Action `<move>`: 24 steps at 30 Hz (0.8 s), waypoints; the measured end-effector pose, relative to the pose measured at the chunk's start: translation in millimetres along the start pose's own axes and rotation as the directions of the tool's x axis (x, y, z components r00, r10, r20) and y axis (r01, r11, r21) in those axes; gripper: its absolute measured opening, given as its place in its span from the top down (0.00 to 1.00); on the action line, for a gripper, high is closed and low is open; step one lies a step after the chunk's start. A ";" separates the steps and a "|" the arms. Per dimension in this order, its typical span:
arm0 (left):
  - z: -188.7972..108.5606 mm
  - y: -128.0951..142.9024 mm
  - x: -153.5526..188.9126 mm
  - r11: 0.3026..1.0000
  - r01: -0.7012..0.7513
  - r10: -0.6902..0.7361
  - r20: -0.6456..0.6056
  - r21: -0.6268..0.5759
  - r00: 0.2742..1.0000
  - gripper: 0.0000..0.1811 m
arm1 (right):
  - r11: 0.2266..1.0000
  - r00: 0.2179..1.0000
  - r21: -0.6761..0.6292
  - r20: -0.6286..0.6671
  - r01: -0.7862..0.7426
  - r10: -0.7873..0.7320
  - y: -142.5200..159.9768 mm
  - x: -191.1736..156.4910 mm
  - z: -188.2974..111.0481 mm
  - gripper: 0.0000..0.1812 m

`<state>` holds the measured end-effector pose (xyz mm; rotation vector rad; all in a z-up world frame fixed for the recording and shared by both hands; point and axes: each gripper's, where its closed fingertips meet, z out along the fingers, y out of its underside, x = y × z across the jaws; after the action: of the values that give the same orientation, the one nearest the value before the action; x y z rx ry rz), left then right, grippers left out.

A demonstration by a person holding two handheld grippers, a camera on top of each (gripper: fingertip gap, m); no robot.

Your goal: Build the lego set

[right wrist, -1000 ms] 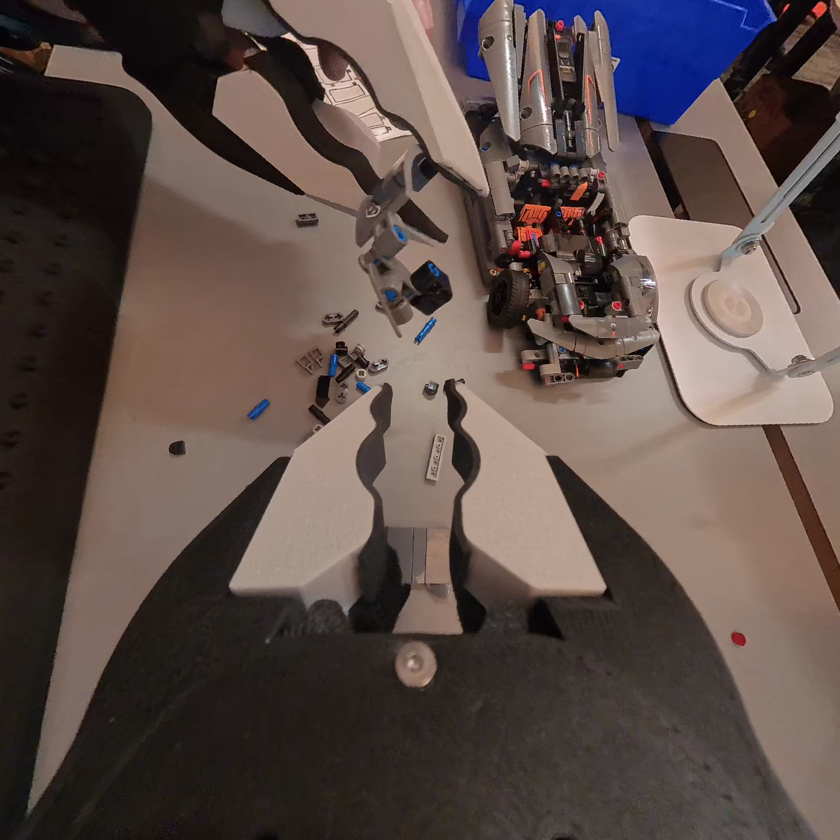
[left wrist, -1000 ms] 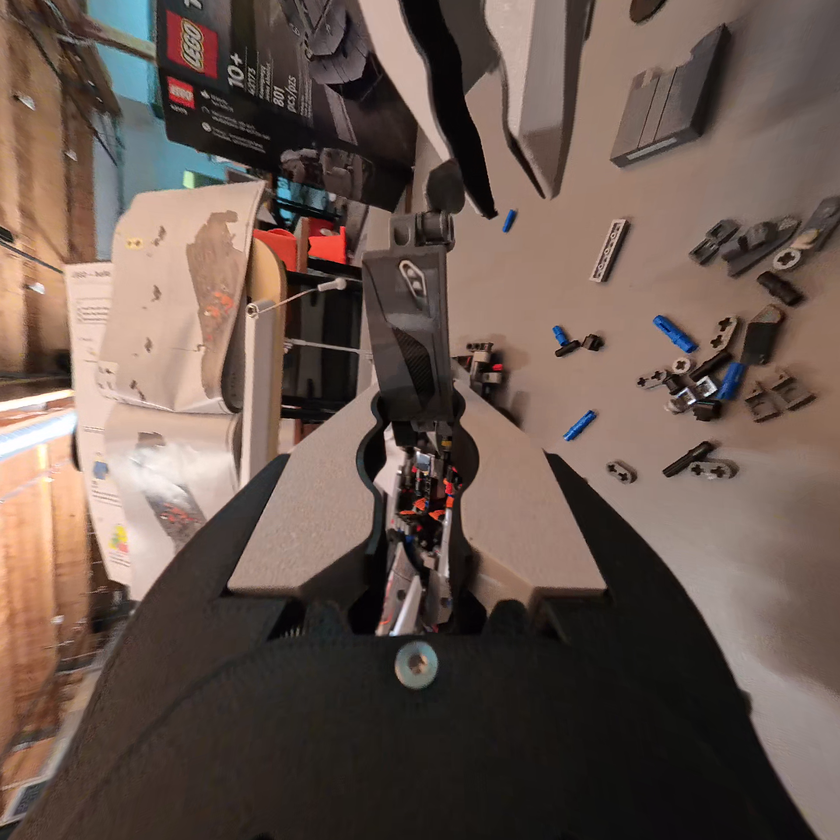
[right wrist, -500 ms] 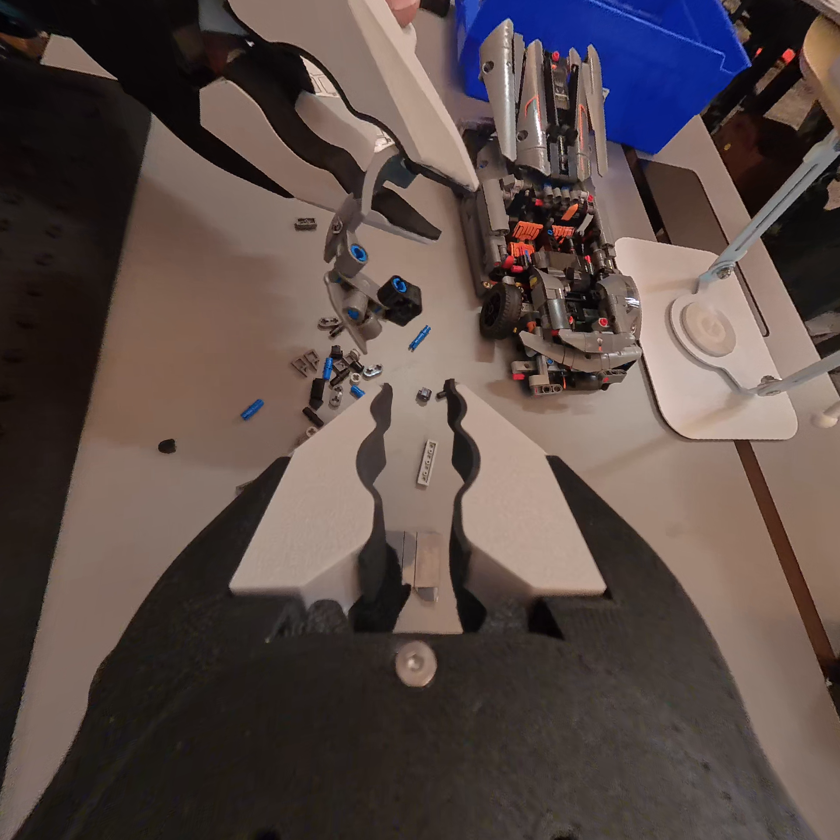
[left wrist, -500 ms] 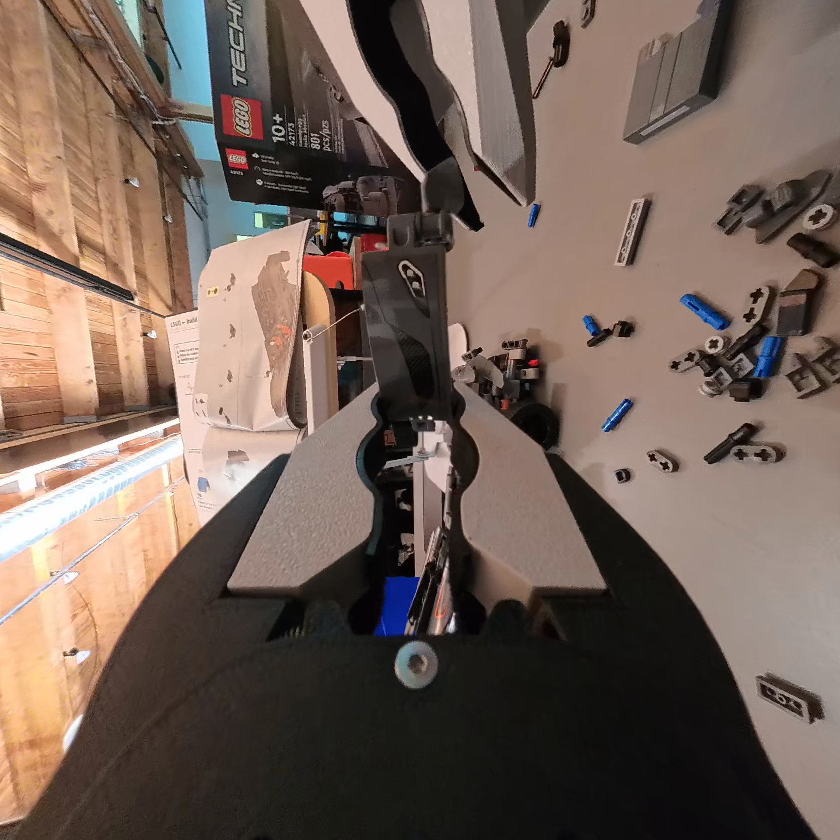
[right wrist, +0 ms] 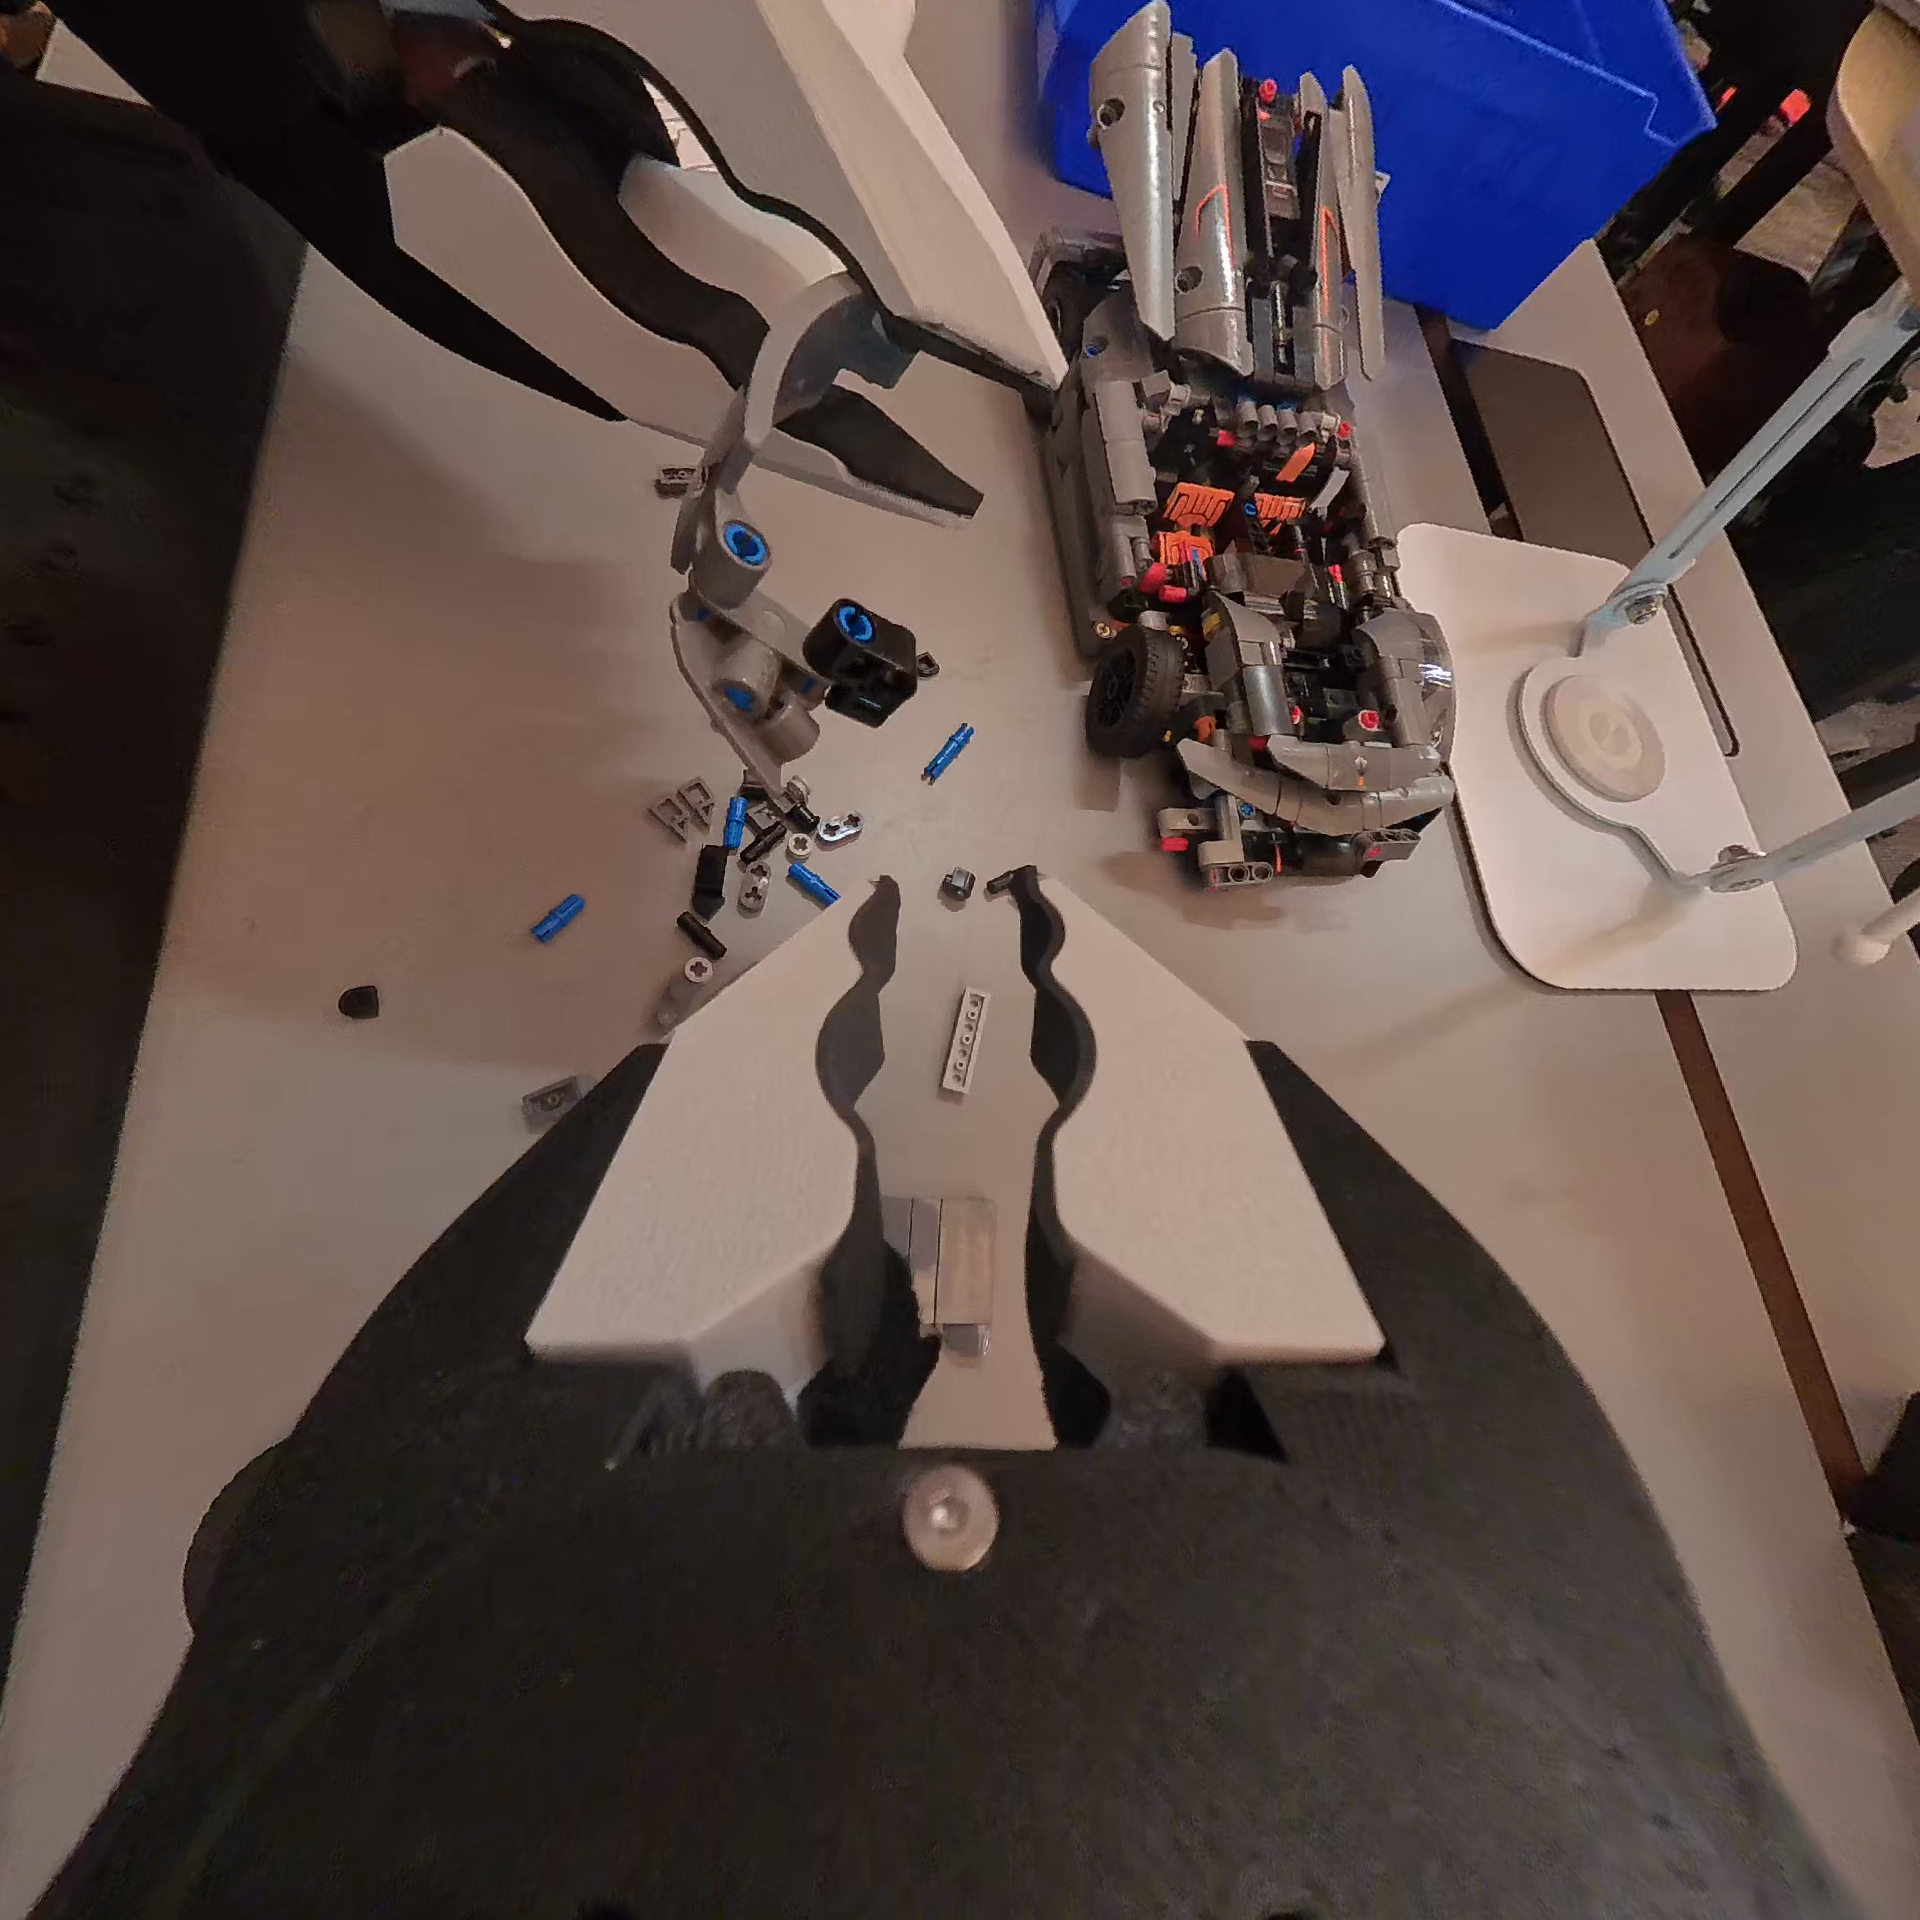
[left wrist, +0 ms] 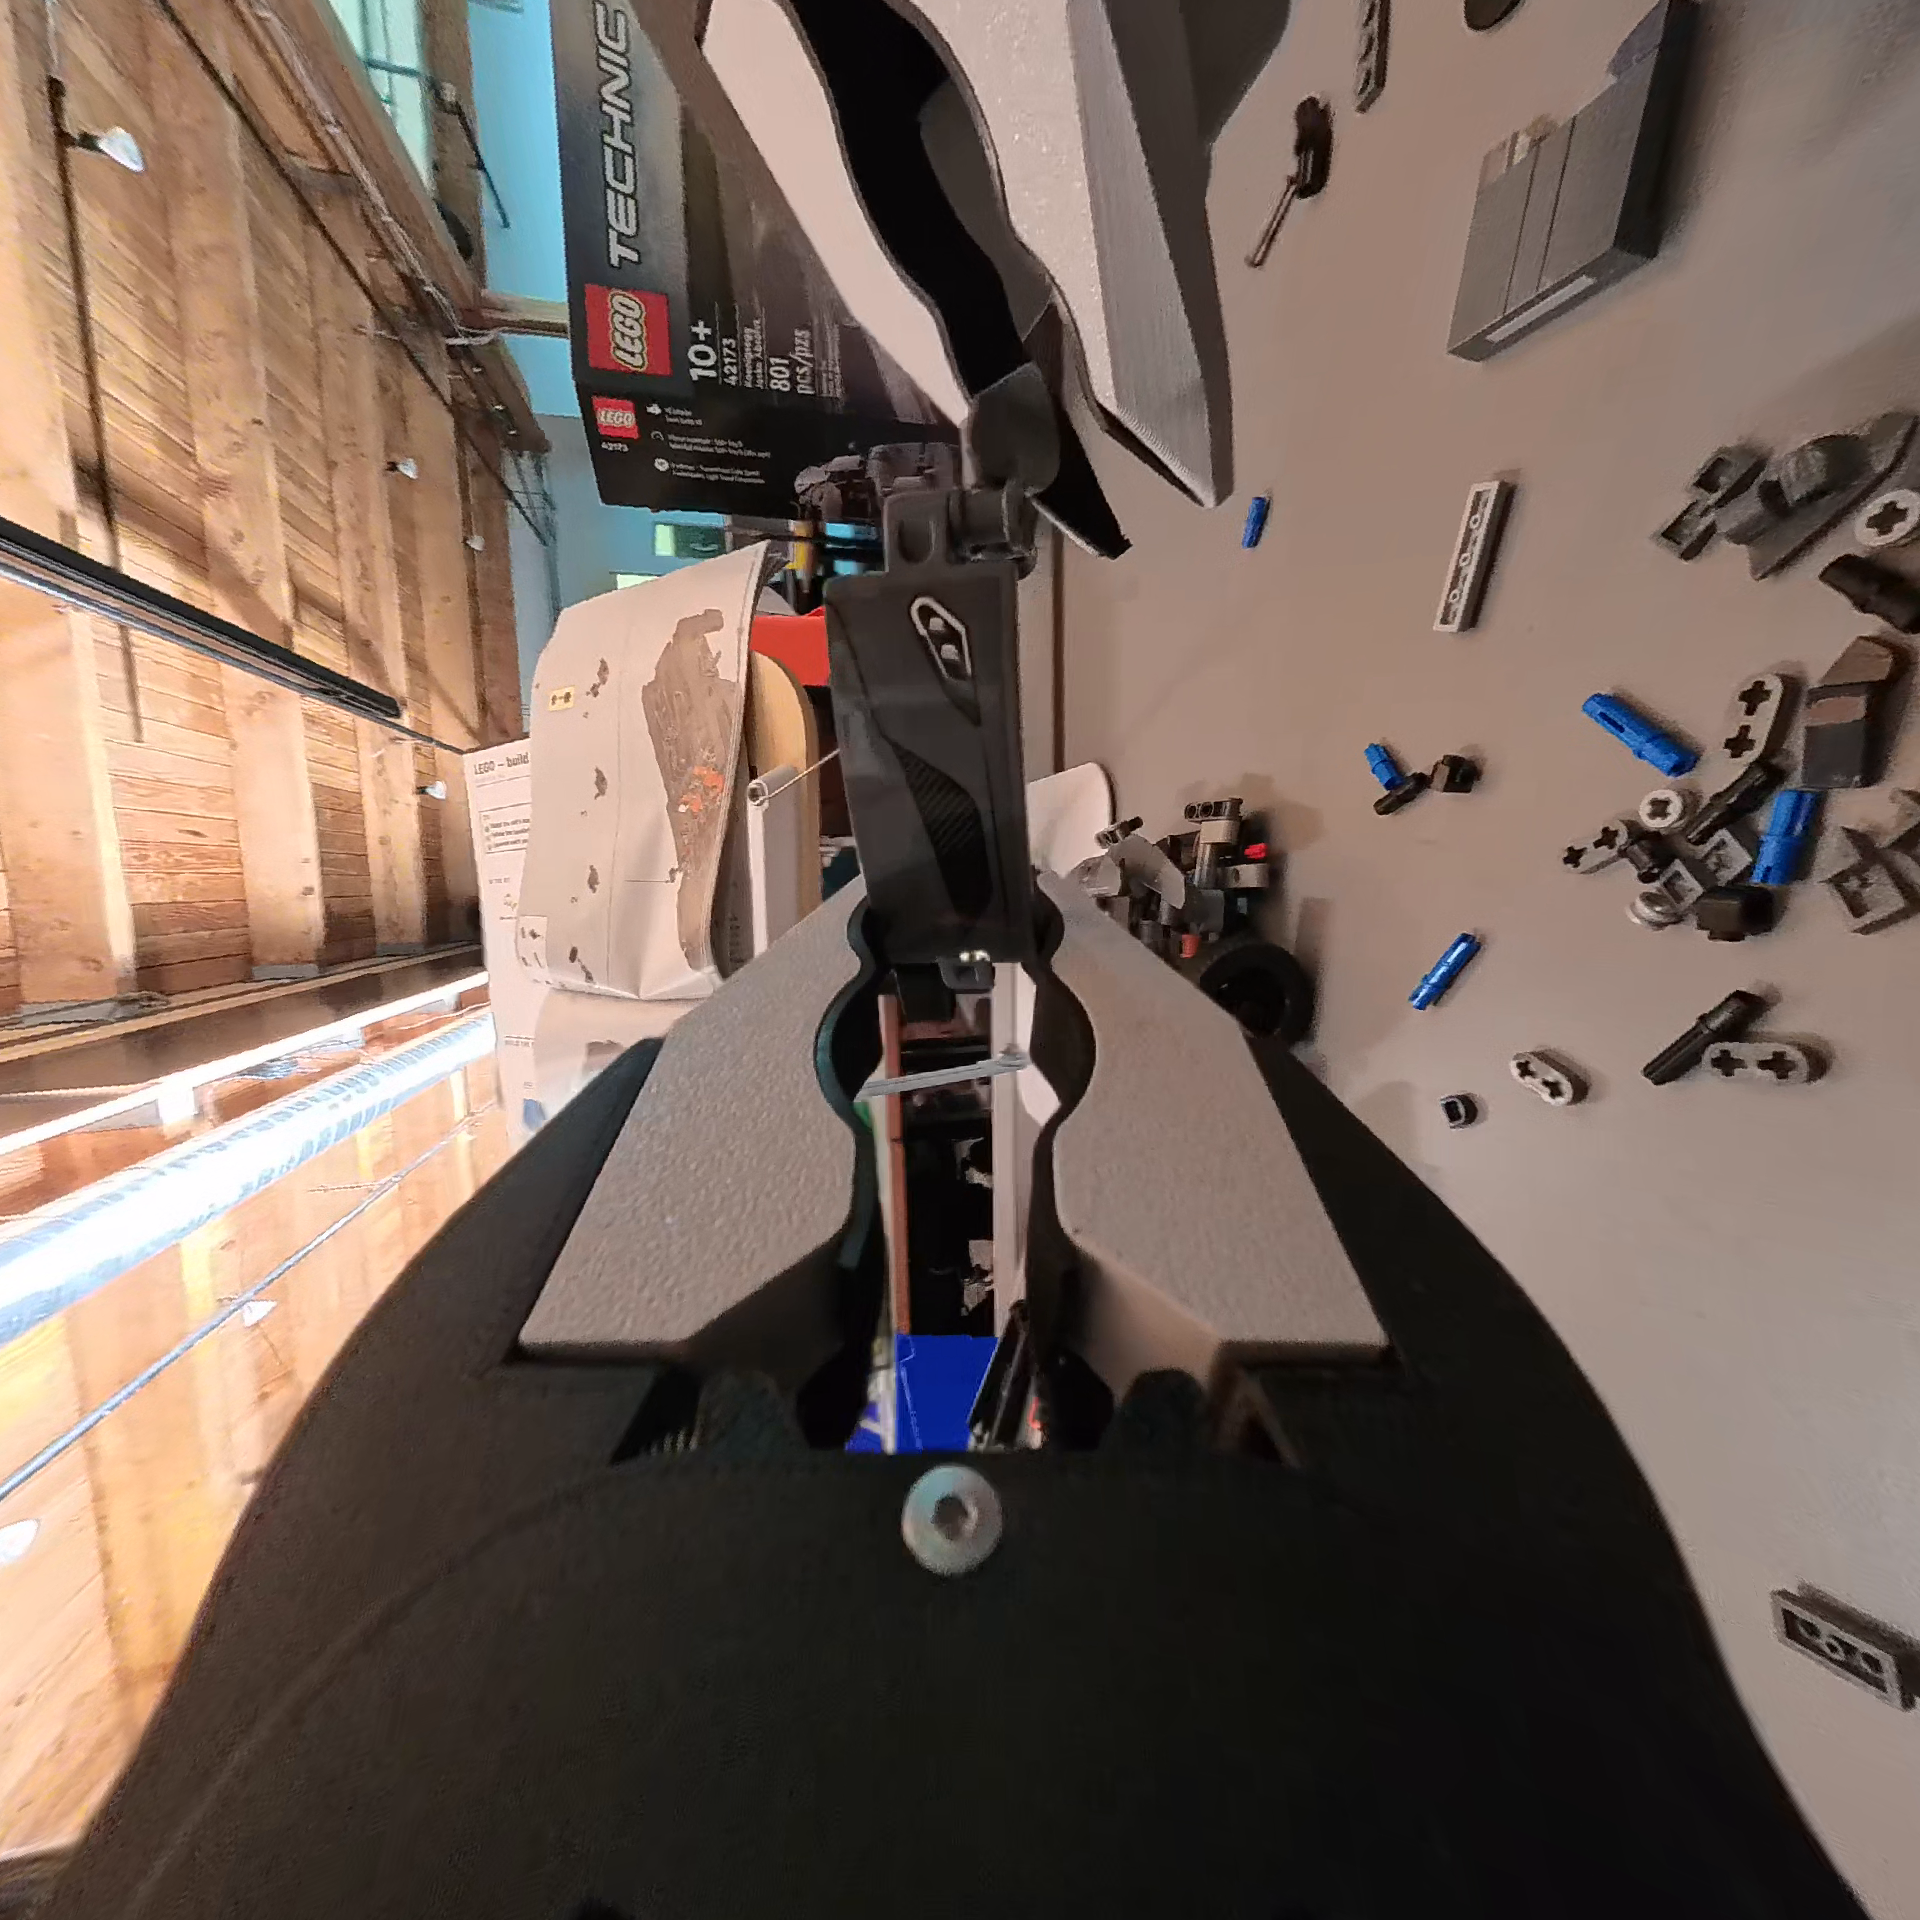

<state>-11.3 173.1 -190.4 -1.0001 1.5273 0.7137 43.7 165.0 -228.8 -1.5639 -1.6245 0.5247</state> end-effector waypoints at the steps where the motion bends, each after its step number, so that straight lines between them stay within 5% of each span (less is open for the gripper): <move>1: -0.1 0.2 -4.2 1.000 -0.011 0.012 0.030 -0.005 0.999 0.89 | 1.000 1.000 0.001 -0.001 -0.001 0.001 -0.1 0.2 -0.2 0.89; 14: -5.2 -5.4 -13.5 0.998 -0.063 0.062 0.105 0.006 0.993 0.89 | 0.999 1.000 0.035 0.006 -0.006 0.006 -6.1 -0.4 -3.2 0.89; 24: -6.9 -11.4 -11.5 0.998 -0.046 0.041 0.091 0.044 0.995 0.89 | 0.973 0.989 0.218 0.143 -0.079 0.048 -35.8 -13.8 -21.9 0.90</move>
<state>-4.2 164.3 -176.9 -0.8916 1.4846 0.7415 36.9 141.3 -192.1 -1.4412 -1.5596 0.8364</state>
